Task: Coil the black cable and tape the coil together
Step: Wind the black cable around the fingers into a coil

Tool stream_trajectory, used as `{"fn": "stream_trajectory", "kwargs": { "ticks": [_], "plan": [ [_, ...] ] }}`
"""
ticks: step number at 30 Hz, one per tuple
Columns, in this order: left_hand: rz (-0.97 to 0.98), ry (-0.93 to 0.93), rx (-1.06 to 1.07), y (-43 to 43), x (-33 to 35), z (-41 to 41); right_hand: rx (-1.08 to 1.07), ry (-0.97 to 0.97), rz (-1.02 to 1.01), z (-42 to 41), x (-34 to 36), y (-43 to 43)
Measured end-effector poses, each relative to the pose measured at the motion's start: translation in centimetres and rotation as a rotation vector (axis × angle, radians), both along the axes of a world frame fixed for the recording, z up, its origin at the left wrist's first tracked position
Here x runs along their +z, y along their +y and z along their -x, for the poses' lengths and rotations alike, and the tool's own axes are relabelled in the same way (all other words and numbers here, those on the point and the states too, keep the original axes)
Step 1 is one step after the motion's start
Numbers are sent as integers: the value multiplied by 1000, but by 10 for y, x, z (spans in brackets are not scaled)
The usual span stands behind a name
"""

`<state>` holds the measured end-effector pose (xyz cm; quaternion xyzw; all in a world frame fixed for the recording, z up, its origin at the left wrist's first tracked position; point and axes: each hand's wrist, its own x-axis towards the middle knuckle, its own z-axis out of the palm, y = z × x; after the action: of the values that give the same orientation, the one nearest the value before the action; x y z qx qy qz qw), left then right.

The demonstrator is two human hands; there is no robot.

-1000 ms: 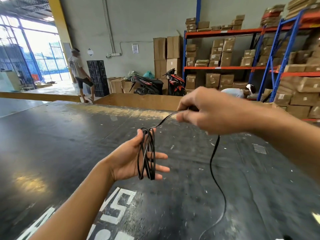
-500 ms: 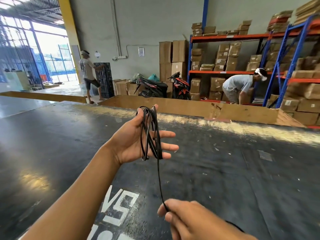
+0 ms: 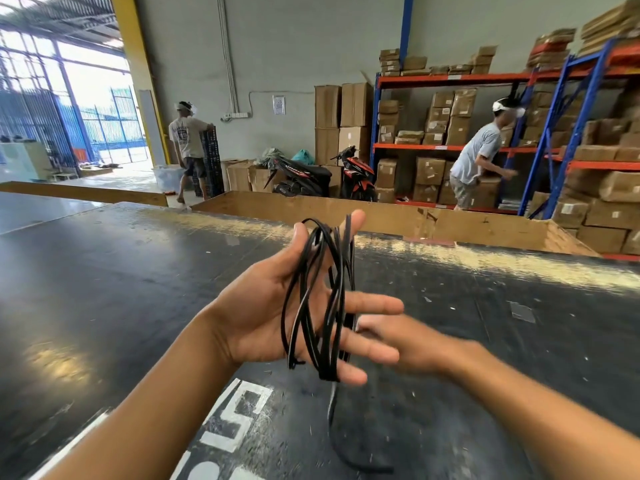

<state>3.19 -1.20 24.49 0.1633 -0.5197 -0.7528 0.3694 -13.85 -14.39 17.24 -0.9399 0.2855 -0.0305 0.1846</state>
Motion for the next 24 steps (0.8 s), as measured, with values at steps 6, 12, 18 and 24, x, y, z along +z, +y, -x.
{"fn": "stream_trajectory", "kwargs": {
  "ticks": [6,12,18,24],
  "plan": [
    [-124,-78,-7,5,-18,3,-36,80,291,-5,83,-40],
    [-273,-258,73,-3,-44,5,-78,56,373,-3,140,-44],
    [-376,-324,282,-21,-58,-4,-57,90,423,-2,164,-16],
    [-403,-157,516,-38,-62,-28,-11,21,338,14,165,24]
  ]
}}
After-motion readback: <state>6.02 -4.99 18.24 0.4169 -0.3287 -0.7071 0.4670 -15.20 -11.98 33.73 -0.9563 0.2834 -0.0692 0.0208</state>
